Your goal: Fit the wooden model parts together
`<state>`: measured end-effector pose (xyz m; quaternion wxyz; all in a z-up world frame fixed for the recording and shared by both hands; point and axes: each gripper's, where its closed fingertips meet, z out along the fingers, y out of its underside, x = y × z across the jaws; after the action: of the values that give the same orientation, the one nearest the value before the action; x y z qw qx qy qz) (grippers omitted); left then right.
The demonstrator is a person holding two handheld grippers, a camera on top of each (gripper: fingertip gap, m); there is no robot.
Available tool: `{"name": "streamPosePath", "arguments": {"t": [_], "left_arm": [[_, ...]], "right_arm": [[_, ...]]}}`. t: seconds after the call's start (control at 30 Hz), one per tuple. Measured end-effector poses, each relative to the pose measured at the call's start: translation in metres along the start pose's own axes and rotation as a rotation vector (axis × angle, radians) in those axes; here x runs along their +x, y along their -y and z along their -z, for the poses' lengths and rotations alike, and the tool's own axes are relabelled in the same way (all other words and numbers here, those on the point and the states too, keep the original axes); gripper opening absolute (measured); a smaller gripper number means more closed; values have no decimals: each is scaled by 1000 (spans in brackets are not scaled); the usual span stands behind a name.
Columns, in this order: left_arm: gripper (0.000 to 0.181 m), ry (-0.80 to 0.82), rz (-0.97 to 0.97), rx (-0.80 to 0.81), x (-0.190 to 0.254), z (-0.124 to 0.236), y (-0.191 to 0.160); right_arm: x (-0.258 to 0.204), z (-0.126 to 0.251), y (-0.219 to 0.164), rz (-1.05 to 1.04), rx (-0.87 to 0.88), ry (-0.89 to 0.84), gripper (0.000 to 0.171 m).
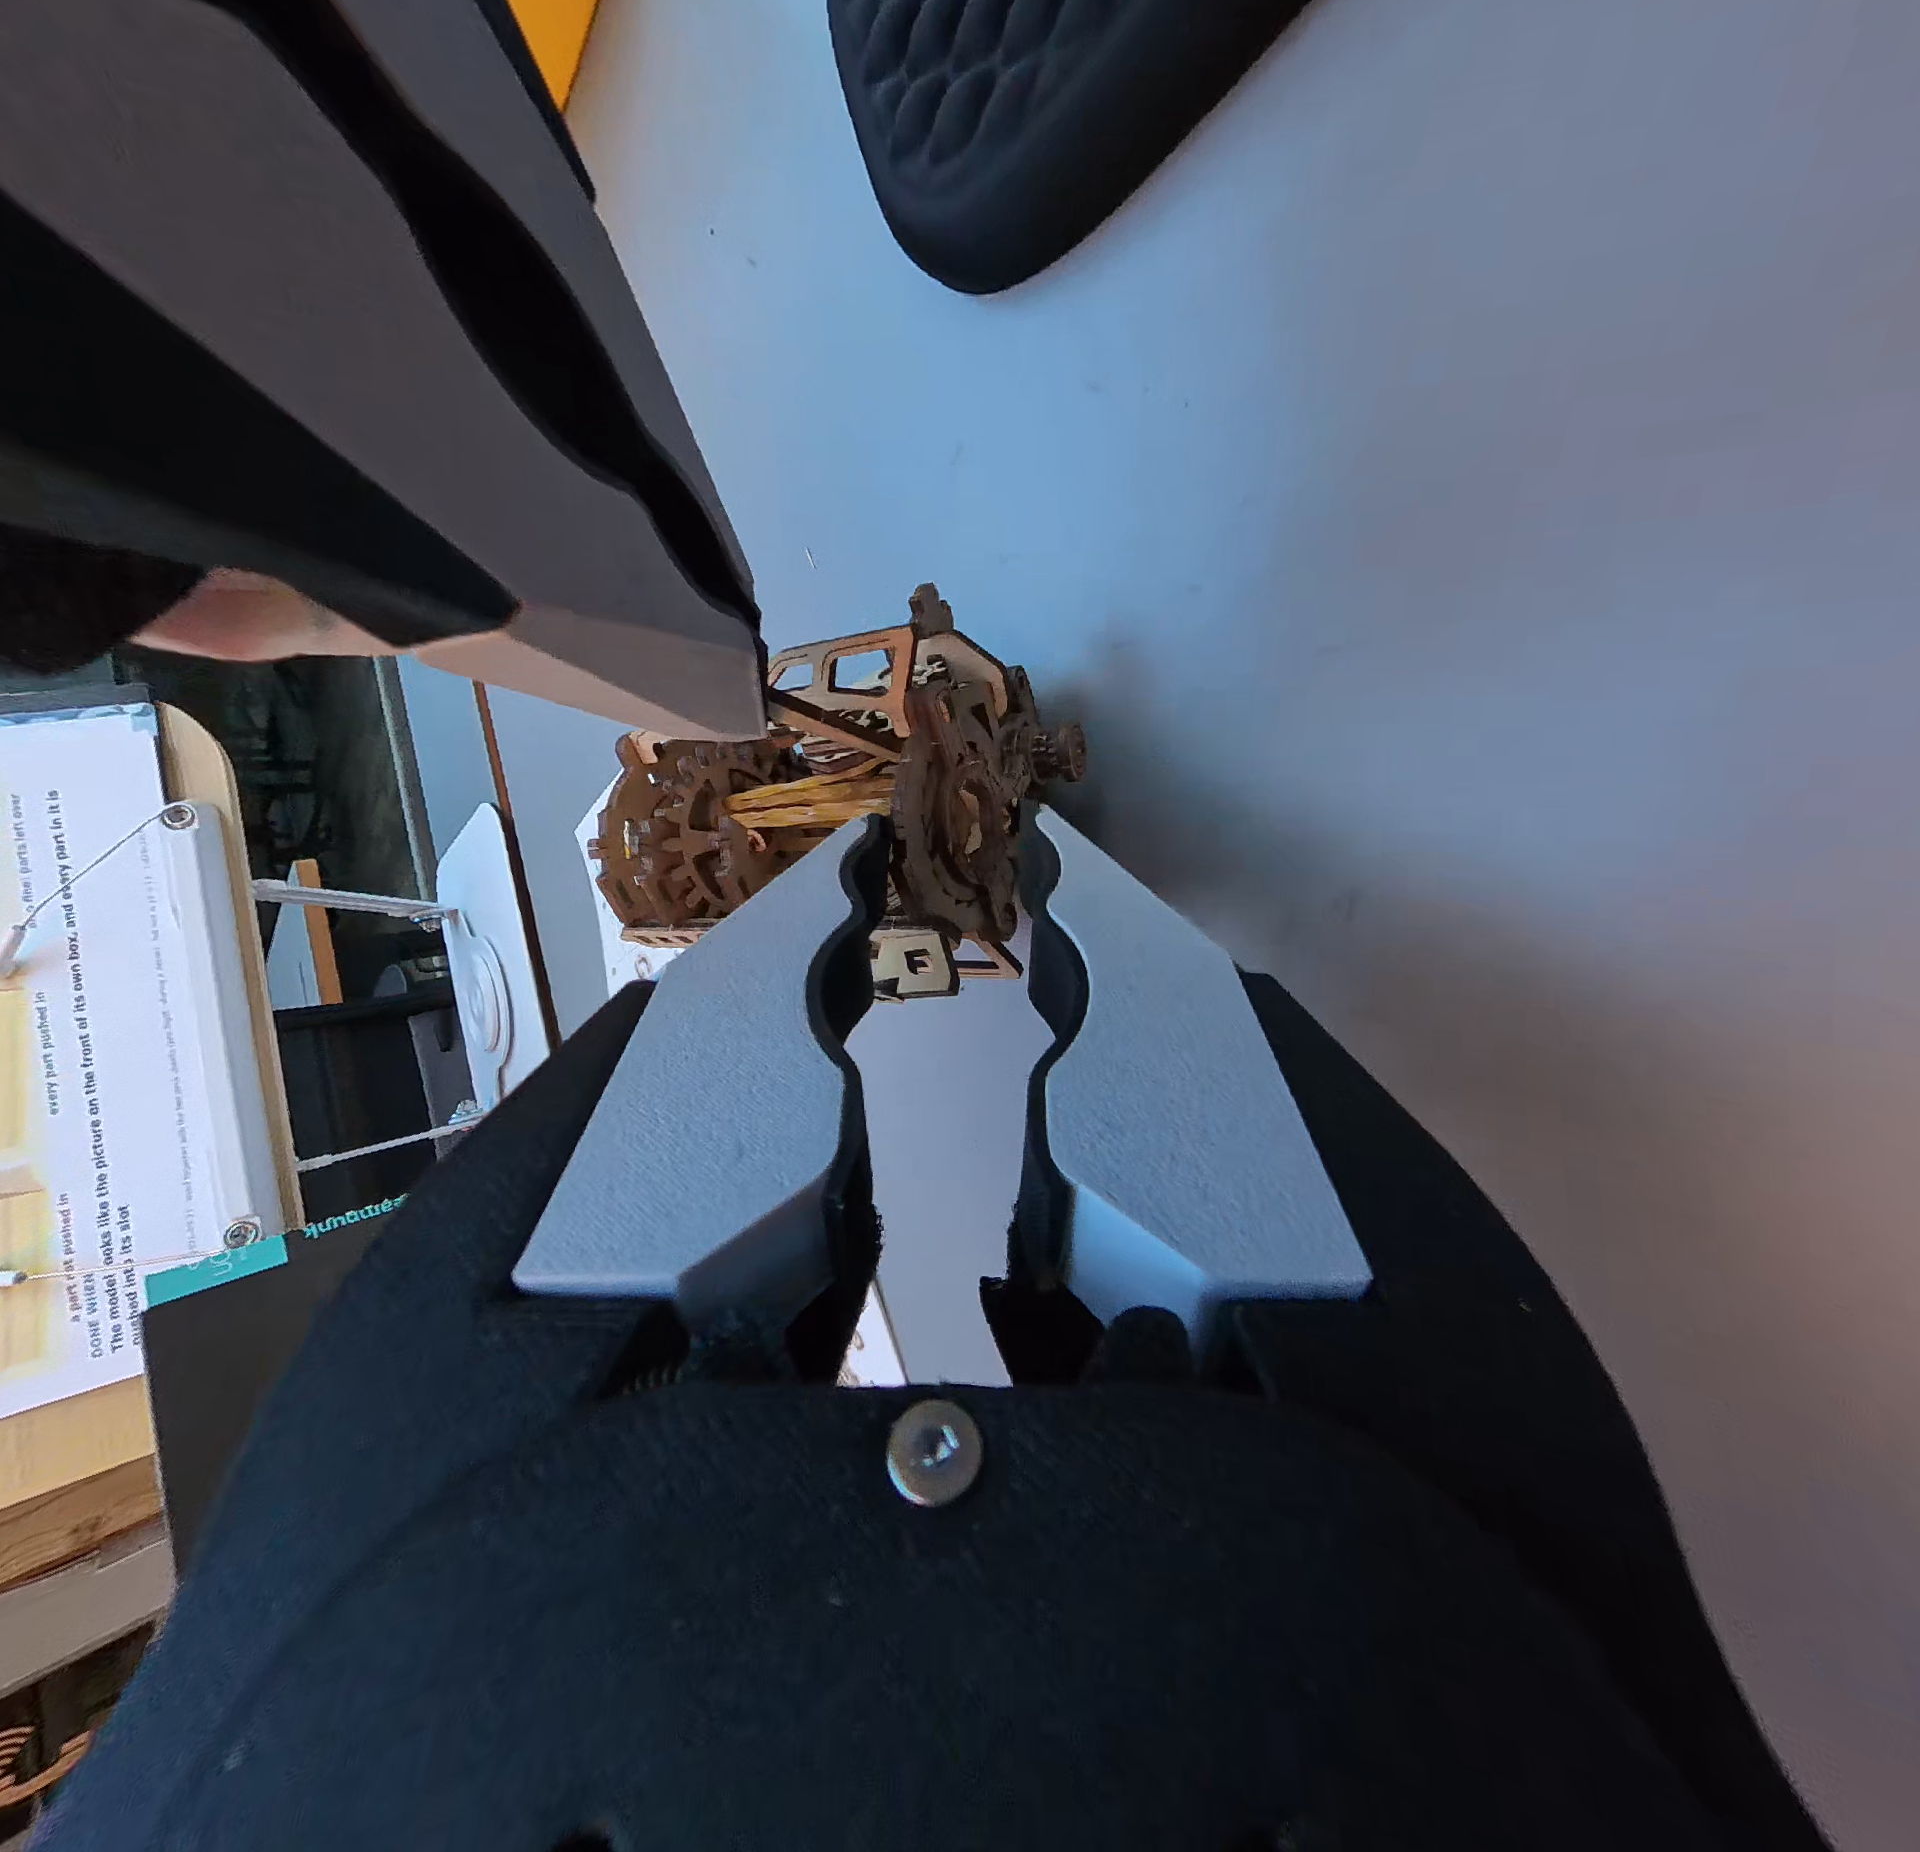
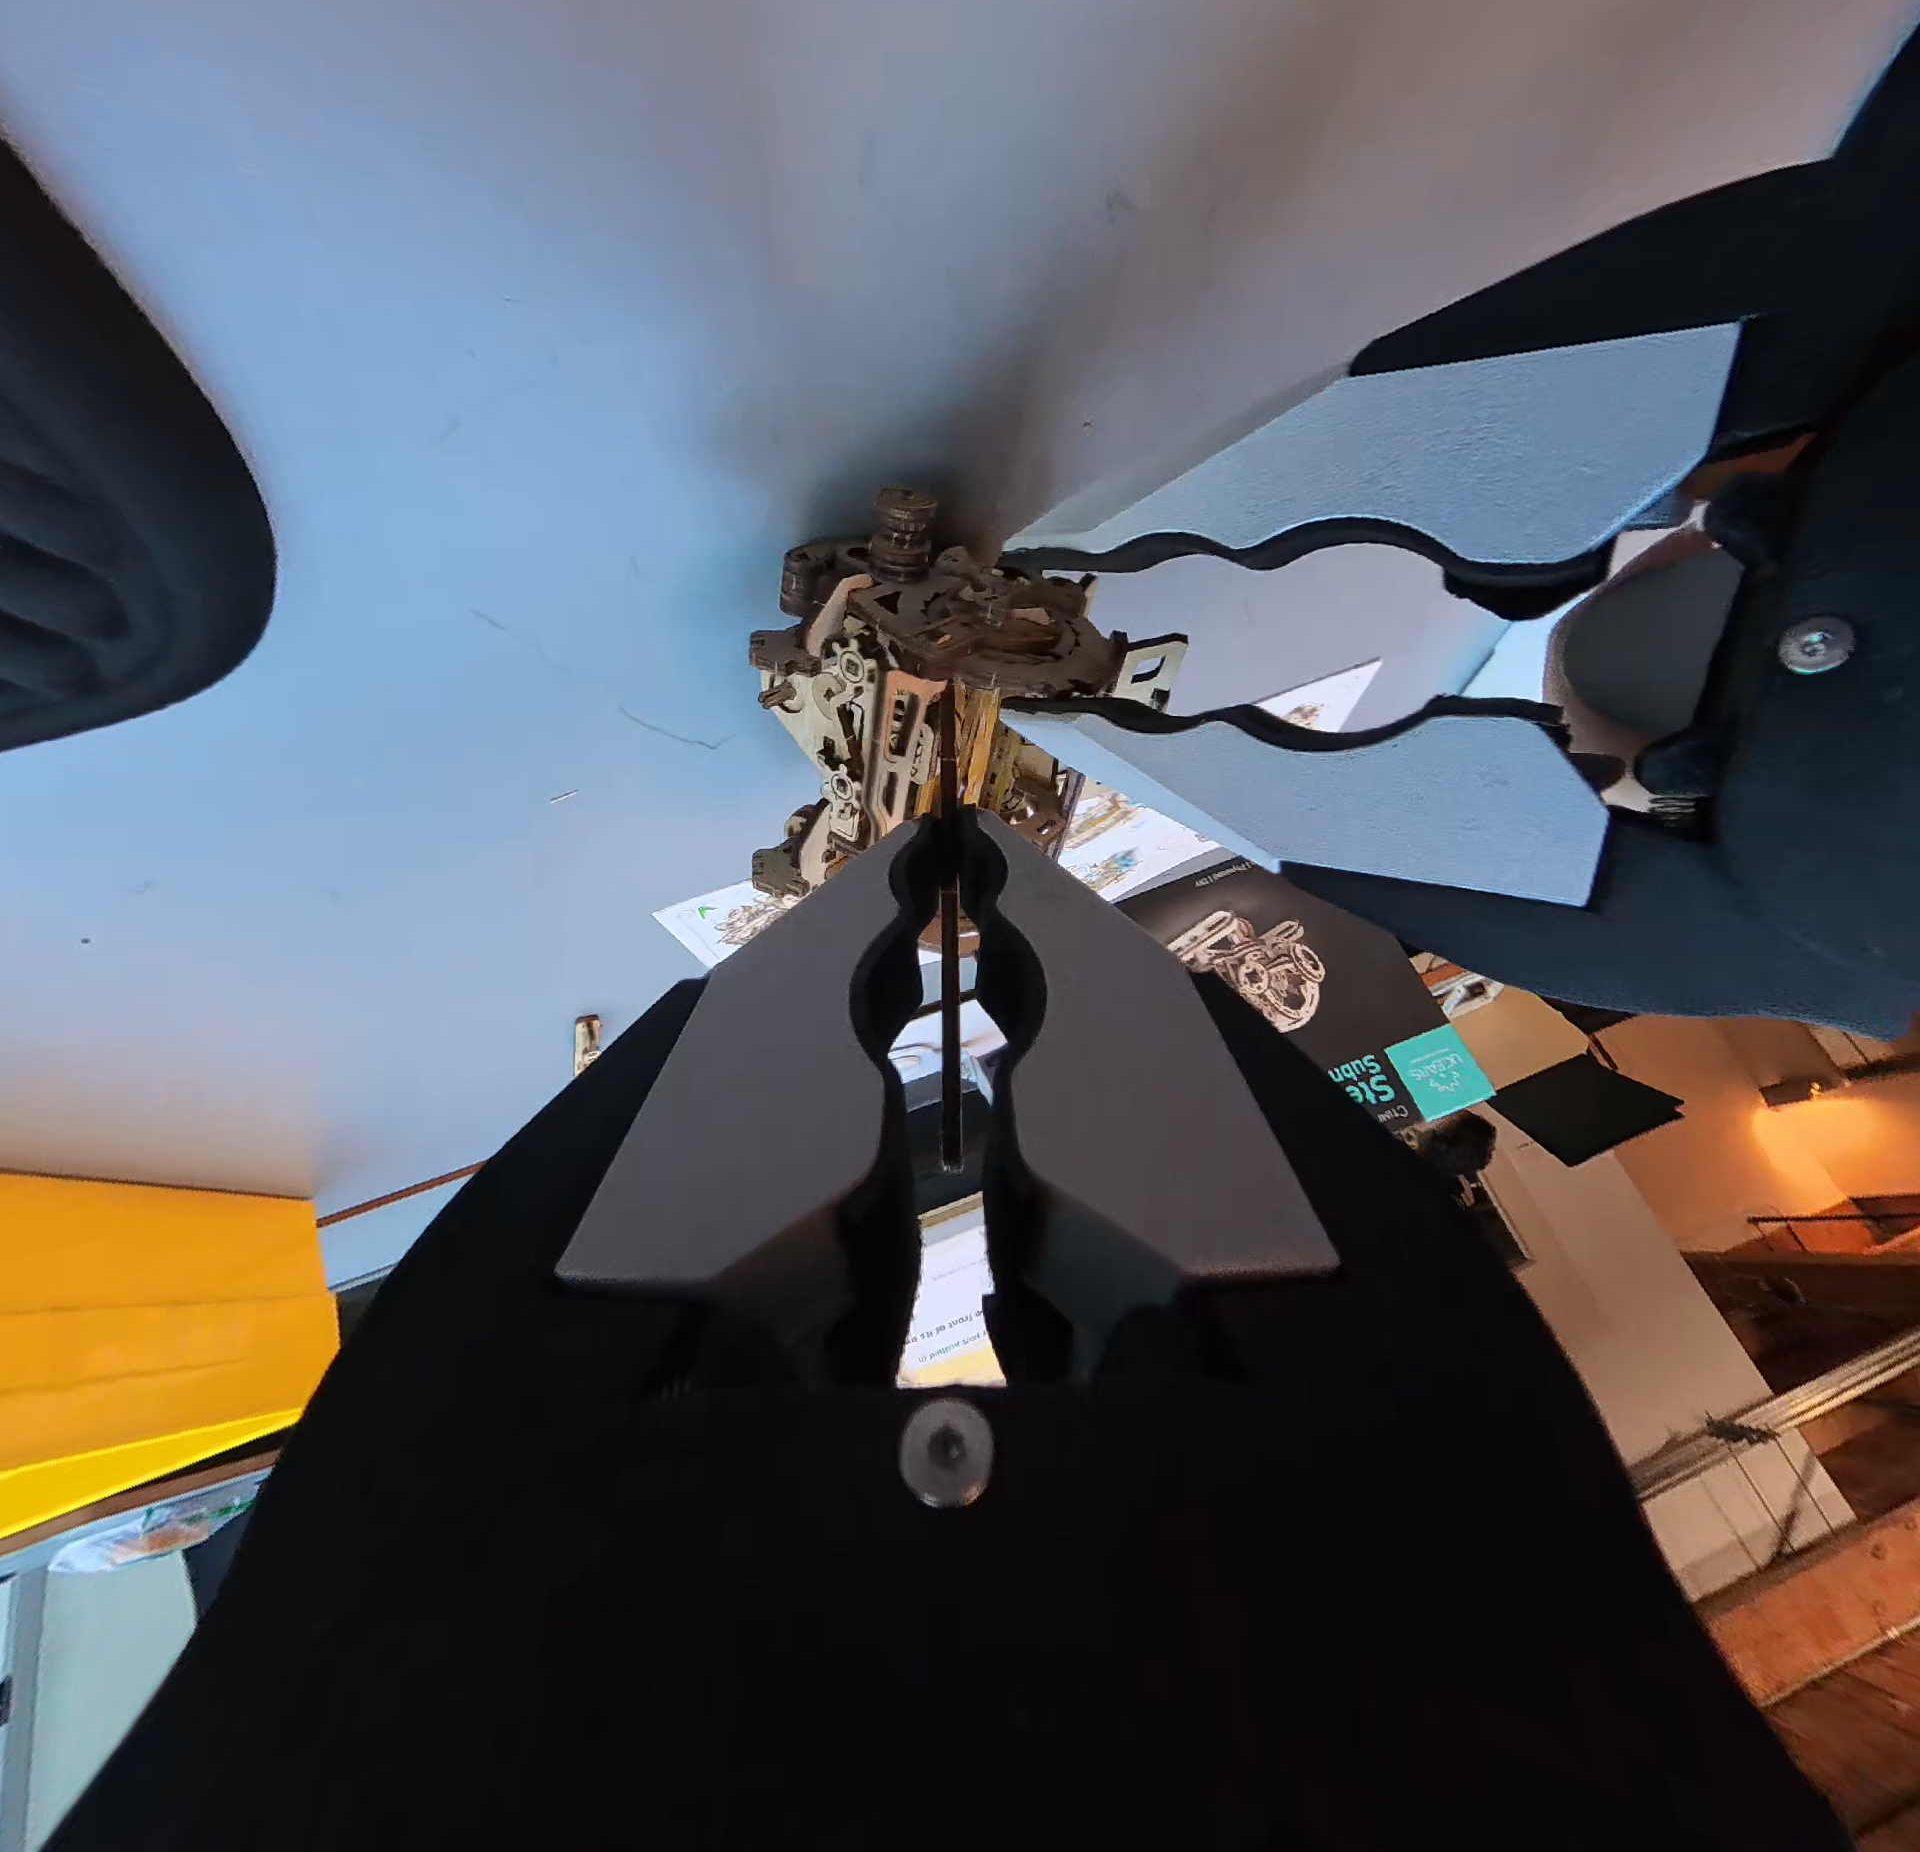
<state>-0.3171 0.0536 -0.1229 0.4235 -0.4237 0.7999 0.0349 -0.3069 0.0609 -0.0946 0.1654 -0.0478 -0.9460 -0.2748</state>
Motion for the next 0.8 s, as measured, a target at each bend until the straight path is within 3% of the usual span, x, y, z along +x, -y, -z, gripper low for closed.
{"name": "streamPosePath", "arguments": {"t": [0.2,0.8], "left_arm": [[24,36,-73,-23,2,0,-3],[21,74,41,42,7,-5,-1]], "right_arm": [[1,-2,5,-17,-29,-69,1],[-2,-6,16,-20,-133,-178,1]]}}
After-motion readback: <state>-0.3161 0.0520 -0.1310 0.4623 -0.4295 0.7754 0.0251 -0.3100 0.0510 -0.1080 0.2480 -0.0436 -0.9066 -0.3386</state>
